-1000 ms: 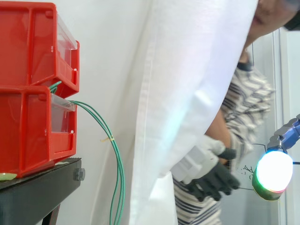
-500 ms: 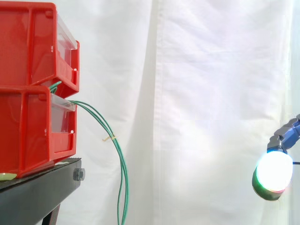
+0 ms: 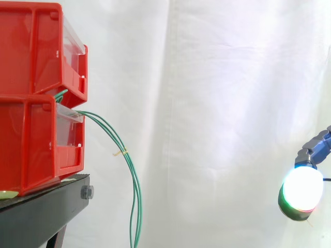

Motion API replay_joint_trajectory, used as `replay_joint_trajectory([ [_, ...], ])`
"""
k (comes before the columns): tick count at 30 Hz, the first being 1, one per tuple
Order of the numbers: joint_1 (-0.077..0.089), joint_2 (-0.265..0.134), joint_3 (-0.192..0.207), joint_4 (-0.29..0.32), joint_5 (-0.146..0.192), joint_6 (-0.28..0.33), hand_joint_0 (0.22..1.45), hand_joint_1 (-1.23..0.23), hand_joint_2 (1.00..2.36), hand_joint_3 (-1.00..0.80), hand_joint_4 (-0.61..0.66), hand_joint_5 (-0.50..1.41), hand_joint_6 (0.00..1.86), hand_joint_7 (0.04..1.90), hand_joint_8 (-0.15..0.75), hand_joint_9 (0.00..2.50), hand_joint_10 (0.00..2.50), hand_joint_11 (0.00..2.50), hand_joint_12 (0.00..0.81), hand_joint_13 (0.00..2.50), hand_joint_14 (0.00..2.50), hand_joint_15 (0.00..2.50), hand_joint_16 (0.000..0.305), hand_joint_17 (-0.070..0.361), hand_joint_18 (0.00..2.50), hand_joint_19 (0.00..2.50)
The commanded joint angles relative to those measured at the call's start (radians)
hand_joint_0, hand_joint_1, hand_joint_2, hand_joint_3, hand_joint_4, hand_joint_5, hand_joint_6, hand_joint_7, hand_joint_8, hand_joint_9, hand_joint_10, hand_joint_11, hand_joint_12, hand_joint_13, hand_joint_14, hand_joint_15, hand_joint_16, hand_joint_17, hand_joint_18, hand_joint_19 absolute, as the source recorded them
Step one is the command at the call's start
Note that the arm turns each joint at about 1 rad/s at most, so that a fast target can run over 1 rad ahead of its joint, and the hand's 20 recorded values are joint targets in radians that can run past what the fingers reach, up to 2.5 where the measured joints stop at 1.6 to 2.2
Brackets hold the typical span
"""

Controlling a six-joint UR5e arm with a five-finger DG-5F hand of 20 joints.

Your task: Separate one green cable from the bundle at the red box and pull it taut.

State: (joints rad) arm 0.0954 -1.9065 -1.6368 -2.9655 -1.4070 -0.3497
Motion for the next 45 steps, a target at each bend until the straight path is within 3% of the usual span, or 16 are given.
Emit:
replay_joint_trajectory([
  [1, 0.0, 0.0, 0.0, 0.0, 0.0, 0.0, 0.52, -0.6, 1.0, -0.5, 0.22, -0.17, 0.5, 0.7, 0.249, 1.02, 0.01, 0.35, 0.313, 0.86, 0.01, 0.42, 0.044, 0.099, 0.75, 0.71],
  [19, 0.0, 0.0, 0.0, 0.0, -0.001, 0.0, 0.48, -0.52, 1.0, -0.5, 0.21, -0.18, 0.5, 0.7, 0.248, 0.93, 0.01, 0.33, 0.317, 0.74, 0.01, 0.38, 0.048, 0.109, 0.7, 0.67],
  [24, 0.0, 0.0, 0.0, 0.0, 0.0, 0.0, 0.48, -0.52, 1.0, -0.5, 0.19, -0.19, 0.5, 0.69, 0.253, 0.79, 0.01, 0.28, 0.31, 0.58, 0.01, 0.34, 0.048, 0.108, 0.56, 0.67],
  [45, 0.001, 0.0, -0.002, 0.0, 0.0, 0.0, 0.48, -0.53, 1.0, -0.5, 0.22, -0.18, 0.5, 0.7, 0.258, 0.85, 0.01, 0.32, 0.312, 0.59, 0.01, 0.34, 0.043, 0.096, 0.53, 0.69],
])
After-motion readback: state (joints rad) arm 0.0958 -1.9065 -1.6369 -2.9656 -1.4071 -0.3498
